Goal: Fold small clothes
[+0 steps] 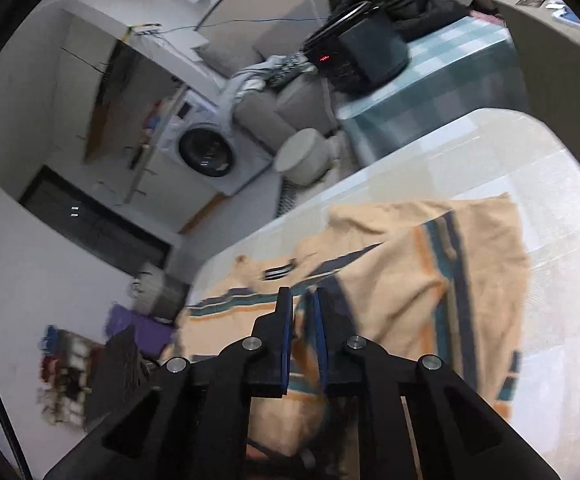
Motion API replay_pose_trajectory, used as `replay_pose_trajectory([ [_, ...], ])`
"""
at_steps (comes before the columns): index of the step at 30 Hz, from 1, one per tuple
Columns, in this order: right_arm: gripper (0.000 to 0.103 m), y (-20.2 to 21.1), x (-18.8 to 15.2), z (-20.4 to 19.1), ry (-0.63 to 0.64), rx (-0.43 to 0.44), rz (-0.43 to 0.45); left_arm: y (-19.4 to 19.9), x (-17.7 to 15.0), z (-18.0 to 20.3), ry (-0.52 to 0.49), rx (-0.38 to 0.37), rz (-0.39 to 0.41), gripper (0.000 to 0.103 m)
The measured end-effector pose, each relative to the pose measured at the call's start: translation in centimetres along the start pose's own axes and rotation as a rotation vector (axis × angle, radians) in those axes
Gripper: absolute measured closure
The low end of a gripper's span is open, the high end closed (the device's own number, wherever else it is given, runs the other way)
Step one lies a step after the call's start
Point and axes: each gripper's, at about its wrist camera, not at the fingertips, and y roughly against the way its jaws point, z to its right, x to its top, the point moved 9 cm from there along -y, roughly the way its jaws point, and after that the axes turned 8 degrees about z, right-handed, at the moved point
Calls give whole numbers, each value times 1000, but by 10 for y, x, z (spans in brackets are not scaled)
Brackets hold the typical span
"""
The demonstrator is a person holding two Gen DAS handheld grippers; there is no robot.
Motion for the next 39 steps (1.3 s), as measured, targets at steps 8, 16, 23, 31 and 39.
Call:
replay_pose_trajectory([
  [8, 69, 68, -13, 43, 93, -202, 47, -24, -2, -77, 199, 155, -13, 19],
  [16, 67, 102, -47, 71, 141, -270, 8, 3, -7, -58, 221, 16, -29, 19],
  [23, 57, 109, -113, 76, 359, -323, -123, 35, -36, -4, 132, -101, -77, 19],
  [31, 59, 72, -132, 78, 507, -378, -177, 54, -72, -5, 94, -22, -88, 19],
  [39, 92, 105, -132, 98, 410, -366, -149, 61, -87, -15, 70, 24, -82, 19],
])
